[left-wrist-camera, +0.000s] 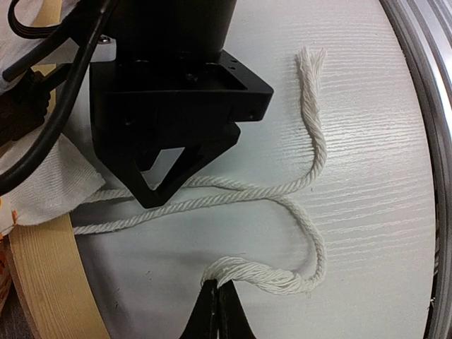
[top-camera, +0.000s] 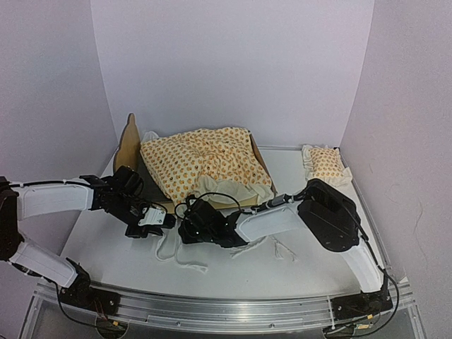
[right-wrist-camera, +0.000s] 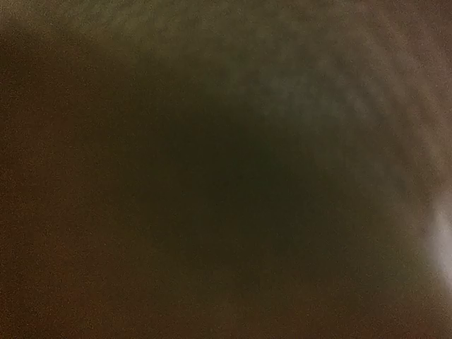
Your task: Set up the pet bed
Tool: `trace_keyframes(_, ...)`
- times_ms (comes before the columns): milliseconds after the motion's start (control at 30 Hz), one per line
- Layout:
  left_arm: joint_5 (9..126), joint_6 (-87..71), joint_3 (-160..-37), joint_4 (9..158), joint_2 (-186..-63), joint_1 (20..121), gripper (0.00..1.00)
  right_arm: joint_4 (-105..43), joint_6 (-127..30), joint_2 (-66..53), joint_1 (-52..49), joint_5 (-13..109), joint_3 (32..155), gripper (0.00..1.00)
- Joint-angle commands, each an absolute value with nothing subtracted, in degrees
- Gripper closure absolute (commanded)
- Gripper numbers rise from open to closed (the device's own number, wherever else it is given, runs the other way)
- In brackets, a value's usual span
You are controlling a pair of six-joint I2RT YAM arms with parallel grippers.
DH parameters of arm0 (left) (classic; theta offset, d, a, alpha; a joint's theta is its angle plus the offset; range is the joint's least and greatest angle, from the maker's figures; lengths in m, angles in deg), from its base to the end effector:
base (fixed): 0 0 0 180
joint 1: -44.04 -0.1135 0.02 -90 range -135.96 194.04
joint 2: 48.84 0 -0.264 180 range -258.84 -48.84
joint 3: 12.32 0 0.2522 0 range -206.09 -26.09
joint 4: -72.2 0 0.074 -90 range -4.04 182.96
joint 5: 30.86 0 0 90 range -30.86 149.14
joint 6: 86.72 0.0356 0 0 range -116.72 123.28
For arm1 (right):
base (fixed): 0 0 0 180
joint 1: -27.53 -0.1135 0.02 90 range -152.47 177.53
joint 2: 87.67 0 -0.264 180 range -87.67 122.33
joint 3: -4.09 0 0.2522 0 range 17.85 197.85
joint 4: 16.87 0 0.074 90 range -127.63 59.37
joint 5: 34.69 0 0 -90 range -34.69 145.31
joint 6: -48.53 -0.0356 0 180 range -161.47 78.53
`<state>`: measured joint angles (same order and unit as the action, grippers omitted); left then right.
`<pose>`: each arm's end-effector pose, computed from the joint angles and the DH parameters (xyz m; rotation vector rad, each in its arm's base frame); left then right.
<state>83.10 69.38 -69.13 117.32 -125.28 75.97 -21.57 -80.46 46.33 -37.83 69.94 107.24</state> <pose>0.1970 -0.1398 0.1891 2.0284 1.5999 -0.3536 0.2200 0.4581 0.1110 -0.3710 2.2397 0.7423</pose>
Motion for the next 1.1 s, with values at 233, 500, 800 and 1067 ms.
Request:
trace_keyframes(233,84.7,63.9,-72.9,113.1,-125.9,75.9,1.0,-22.1,-82.0,50.4,-36.9,71.7,109.6,0.91)
trace_keyframes(500,87.0,62.1,-73.2,109.6,-127.8,76.0,1.0,-19.6,-77.1,41.9,-36.9,59.5,106.8,1.0)
trace_keyframes(800,83.1,61.9,-73.8,104.6,-132.6,75.8,1.0,-12.7,-77.6,32.6,-37.1,49.5,101.3,1.0)
trace_keyframes(1067,84.6,63.5,-72.0,98.9,-137.8,76.1,1.0,-7.4,-80.2,31.5,-37.1,47.7,98.3,1.0)
